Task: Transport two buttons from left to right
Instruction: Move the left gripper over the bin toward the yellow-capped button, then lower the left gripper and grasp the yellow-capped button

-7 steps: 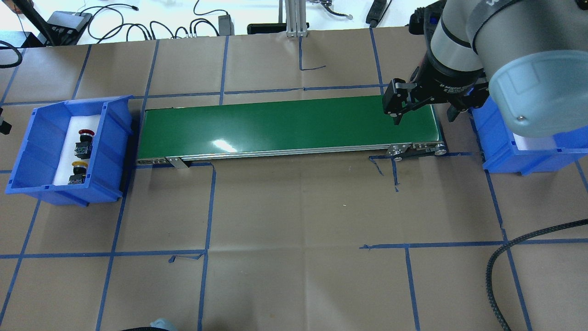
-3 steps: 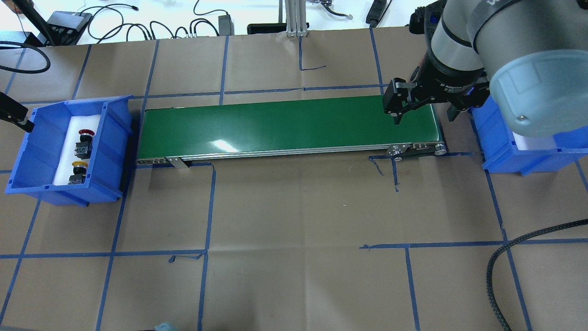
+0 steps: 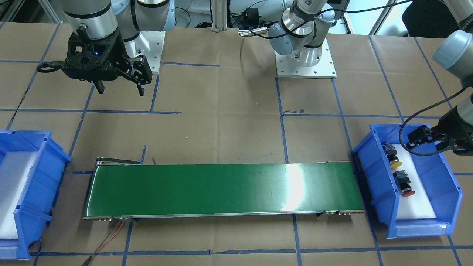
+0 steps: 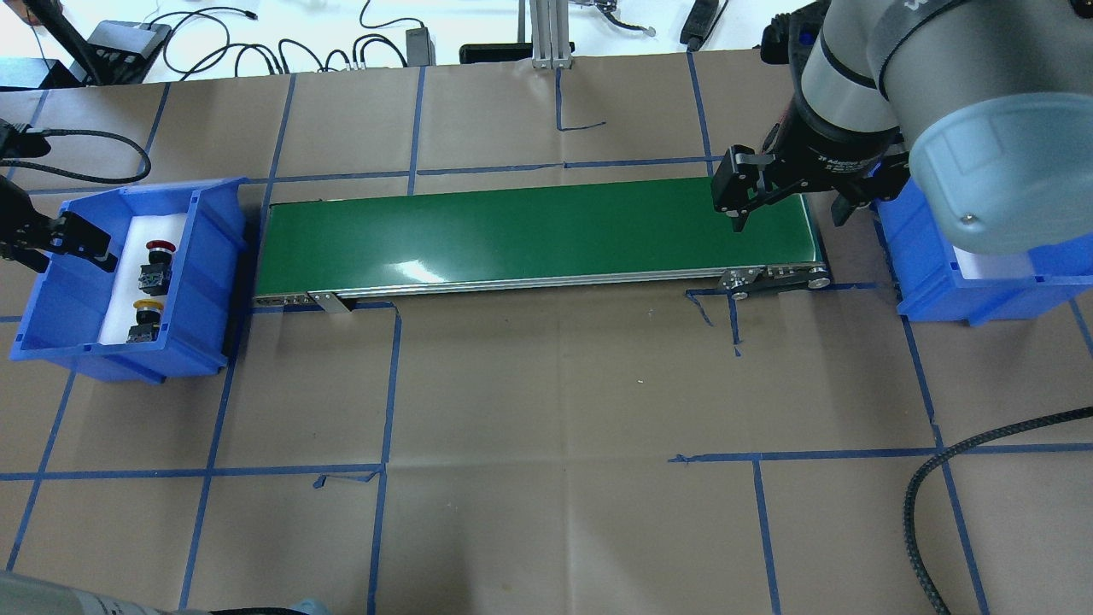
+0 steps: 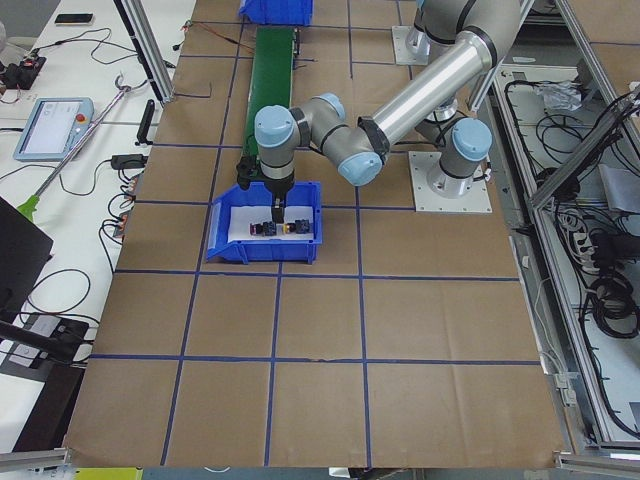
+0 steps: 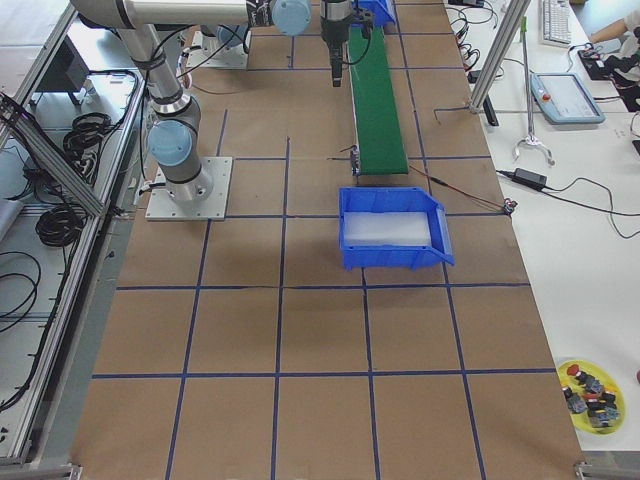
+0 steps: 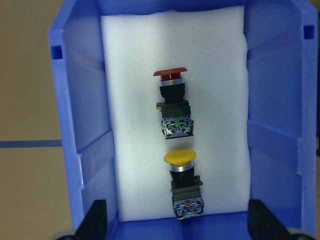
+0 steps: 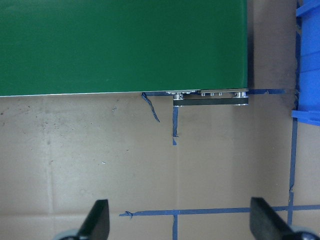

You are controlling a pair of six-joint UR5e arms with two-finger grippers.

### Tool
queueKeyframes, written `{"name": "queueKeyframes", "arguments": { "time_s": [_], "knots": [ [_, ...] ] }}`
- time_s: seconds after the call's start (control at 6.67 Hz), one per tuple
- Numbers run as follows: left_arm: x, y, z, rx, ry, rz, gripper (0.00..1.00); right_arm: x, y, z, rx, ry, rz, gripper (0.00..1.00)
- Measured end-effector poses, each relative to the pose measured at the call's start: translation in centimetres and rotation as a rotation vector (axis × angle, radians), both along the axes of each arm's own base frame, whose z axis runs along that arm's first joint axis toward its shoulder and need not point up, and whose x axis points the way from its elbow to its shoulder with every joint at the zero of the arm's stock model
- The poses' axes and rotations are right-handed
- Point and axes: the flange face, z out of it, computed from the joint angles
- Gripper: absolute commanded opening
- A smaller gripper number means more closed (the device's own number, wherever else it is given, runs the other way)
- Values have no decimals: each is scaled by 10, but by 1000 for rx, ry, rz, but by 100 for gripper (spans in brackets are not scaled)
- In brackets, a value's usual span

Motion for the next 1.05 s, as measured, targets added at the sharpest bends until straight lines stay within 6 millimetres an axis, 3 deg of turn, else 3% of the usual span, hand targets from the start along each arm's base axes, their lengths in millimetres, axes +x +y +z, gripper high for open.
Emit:
{"name": "queueKeyframes", "arguments": {
  "time_s": [0.3,1.05],
  "knots": [
    [-1,-1,-29,-9,-5,3,100,0,0,0,0,0,-1,100],
    [-17,20,-97,-26,-16,43,100,-1,0,0,-1,0,-1,100]
  ]
}}
